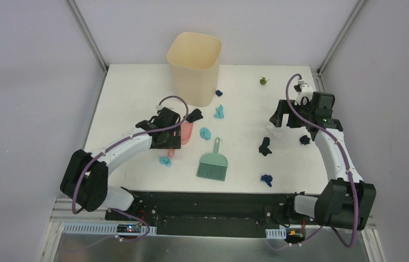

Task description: Sweep away the paper scraps from the table

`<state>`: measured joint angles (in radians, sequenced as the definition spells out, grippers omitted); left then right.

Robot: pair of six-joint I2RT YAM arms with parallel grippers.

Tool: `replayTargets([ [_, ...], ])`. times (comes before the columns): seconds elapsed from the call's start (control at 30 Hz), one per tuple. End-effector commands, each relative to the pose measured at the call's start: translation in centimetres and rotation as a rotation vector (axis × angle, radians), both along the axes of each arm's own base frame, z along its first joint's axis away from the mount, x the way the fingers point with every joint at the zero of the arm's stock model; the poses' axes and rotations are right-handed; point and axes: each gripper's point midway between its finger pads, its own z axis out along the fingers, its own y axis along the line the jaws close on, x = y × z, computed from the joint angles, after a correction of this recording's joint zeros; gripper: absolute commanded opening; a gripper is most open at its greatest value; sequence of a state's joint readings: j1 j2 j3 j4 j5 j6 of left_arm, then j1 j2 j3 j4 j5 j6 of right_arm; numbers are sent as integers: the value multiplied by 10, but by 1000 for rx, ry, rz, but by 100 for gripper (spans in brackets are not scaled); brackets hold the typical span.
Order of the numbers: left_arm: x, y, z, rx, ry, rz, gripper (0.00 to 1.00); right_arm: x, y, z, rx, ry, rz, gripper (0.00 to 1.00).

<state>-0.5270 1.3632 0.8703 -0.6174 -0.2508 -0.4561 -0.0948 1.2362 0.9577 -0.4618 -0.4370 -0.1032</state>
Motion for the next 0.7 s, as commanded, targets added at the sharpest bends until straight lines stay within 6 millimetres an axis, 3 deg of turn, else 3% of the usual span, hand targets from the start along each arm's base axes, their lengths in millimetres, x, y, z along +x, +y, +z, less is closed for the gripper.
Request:
replayTargets([
  [0.0, 6, -18, 3, -39, 11, -59, 73, 1, 4, 13, 6, -56, 39, 100],
  [0.37, 3, -35, -4, -85, 76, -131, 51, -4, 9, 14, 18, -58, 79, 100],
  [0.5, 0, -35, -3, -84, 79, -141, 48, -6, 12, 15, 30, -59, 94, 100],
  [0.67, -1, -31, 7, -44, 48, -155, 47, -23, 43, 16, 112, -77, 285, 100],
])
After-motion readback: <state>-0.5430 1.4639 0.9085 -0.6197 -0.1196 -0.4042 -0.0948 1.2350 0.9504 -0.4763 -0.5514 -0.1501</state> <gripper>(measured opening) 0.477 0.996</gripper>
